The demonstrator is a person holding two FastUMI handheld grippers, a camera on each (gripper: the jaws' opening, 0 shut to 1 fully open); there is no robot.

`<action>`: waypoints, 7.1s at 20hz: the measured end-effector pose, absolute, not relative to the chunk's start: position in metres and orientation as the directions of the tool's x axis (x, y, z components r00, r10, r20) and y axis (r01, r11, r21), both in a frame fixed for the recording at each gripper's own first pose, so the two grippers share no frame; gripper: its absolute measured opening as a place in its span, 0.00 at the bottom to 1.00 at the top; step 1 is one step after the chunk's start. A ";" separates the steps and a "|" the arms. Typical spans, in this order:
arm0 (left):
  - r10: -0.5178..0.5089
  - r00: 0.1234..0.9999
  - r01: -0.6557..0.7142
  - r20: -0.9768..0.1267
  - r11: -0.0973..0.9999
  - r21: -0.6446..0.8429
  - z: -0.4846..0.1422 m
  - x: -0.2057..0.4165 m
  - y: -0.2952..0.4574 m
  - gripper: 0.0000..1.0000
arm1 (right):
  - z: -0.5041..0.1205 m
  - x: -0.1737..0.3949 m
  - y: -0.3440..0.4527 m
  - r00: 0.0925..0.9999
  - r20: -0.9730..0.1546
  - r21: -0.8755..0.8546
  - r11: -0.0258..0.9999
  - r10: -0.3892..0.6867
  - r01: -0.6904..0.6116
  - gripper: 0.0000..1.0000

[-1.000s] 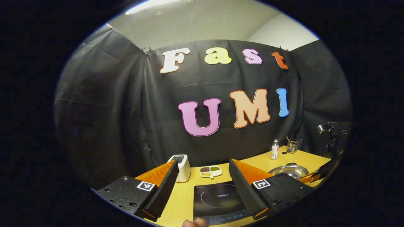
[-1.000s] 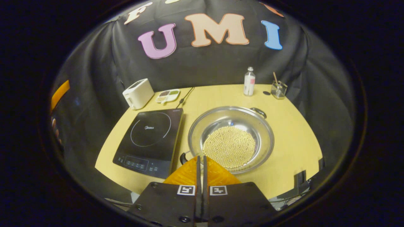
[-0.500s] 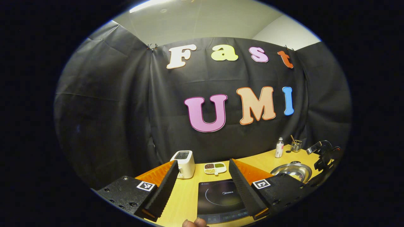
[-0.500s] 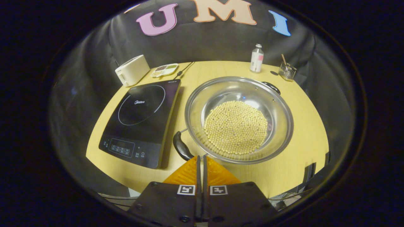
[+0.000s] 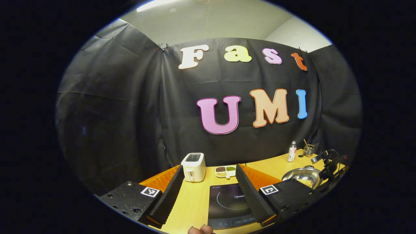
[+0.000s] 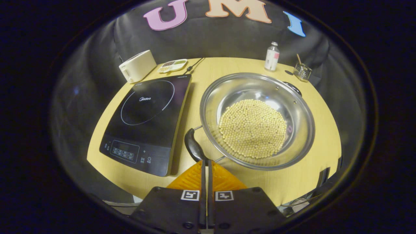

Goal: First push the handle of the pot to place it horizontally, then grasp the pot with both hands and set it on the induction cooktop.

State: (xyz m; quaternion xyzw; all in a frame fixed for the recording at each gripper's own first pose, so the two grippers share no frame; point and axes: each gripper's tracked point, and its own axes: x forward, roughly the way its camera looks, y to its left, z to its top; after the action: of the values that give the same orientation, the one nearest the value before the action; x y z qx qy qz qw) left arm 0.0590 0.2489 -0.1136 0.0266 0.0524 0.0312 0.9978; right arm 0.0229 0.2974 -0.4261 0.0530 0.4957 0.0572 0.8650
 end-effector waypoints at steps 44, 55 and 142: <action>-0.120 0.960 0.116 -0.255 0.993 -0.028 -0.154 0.074 0.138 0.98 | -0.359 0.082 0.189 0.690 -0.724 0.004 0.999 -0.022 0.036 0.11; -0.112 0.902 0.103 -0.418 0.994 -0.044 -0.216 0.100 0.019 0.95 | -0.379 0.126 0.073 0.689 -0.724 0.069 0.997 0.032 0.026 0.92; -0.145 0.704 0.072 -0.695 0.988 -0.133 -0.403 0.222 0.274 0.58 | -0.413 0.194 0.363 0.553 -0.822 0.248 0.959 0.132 0.139 0.46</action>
State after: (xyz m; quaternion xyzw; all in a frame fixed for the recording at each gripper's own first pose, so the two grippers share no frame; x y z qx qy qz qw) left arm 0.2223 0.2744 -0.4026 -0.0479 0.3803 -0.0590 0.9217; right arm 0.1935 0.3632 -0.4125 0.1437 0.4726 -0.0019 0.8695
